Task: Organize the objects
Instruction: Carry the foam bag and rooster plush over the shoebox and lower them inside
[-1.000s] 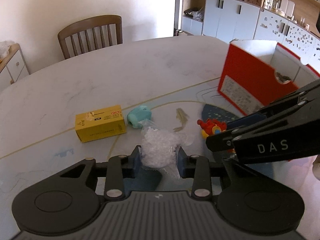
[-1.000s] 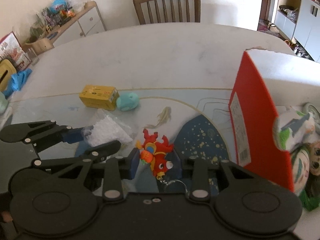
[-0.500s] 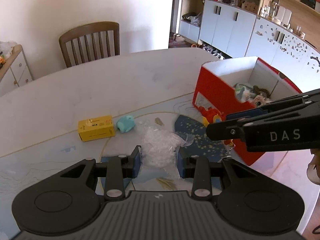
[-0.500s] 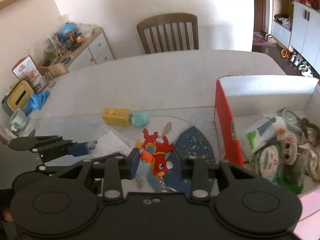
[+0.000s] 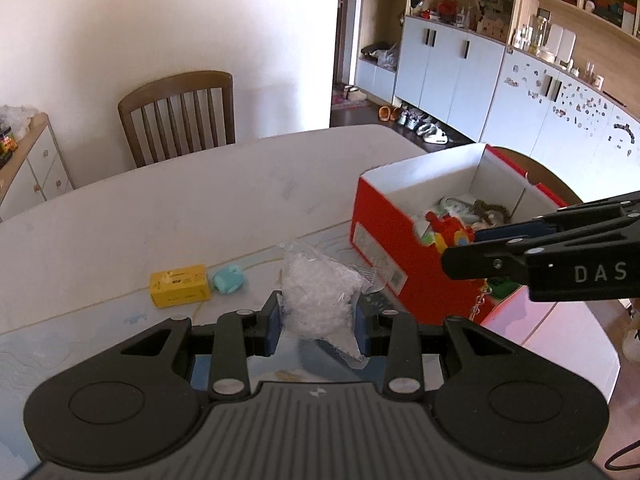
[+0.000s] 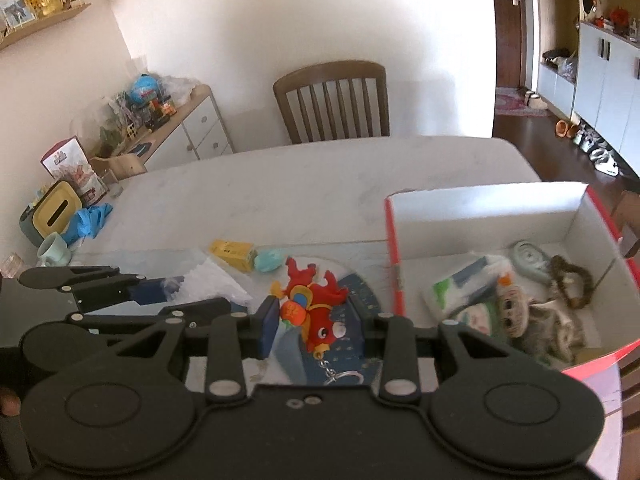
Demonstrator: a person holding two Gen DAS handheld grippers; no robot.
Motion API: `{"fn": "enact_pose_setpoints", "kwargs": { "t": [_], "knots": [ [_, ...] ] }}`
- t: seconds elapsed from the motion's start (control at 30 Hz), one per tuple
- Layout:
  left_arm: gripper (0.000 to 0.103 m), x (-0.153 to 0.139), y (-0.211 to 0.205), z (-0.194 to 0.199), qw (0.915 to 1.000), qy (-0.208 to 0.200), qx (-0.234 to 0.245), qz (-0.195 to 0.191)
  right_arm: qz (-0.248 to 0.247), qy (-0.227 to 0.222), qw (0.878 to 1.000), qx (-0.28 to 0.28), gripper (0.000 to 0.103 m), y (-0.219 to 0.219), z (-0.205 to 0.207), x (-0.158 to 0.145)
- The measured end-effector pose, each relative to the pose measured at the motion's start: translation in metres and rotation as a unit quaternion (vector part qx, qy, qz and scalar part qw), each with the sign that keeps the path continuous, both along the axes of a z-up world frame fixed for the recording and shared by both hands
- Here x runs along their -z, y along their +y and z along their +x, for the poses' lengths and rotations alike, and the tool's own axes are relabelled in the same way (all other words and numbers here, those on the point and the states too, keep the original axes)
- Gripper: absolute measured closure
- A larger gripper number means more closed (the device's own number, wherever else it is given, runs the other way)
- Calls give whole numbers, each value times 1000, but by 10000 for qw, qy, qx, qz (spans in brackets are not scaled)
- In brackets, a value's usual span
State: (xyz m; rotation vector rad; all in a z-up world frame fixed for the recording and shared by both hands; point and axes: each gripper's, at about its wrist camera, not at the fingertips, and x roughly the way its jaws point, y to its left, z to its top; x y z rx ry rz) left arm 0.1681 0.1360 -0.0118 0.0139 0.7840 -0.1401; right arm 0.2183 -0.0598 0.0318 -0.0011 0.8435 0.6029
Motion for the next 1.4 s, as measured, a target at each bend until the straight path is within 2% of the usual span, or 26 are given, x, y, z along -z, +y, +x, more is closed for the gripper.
{"fn": "enact_pose_setpoints", "kwargs": {
  "t": [0.37,0.7,0.9,1.23,1.4],
  "knots": [
    [68,-15,-56,14,9999,-104,60,72,-89,-270,9994,211,69,-65,17,-9],
    [68,-13,-118,40,9996,-91,225,174,-245,-413,9977,485,69,-132,50,-2],
    [68,-3,-151,60,9993,34,291,212,-384,-444,9968,541,69,-157,70,10],
    [68,26,-184,101,9985,314,310,317,-529,-155,9978,361,69,-175,98,45],
    [68,44,-197,120,9969,473,303,558,-700,-48,9974,162,69,-174,103,63]
  ]
}}
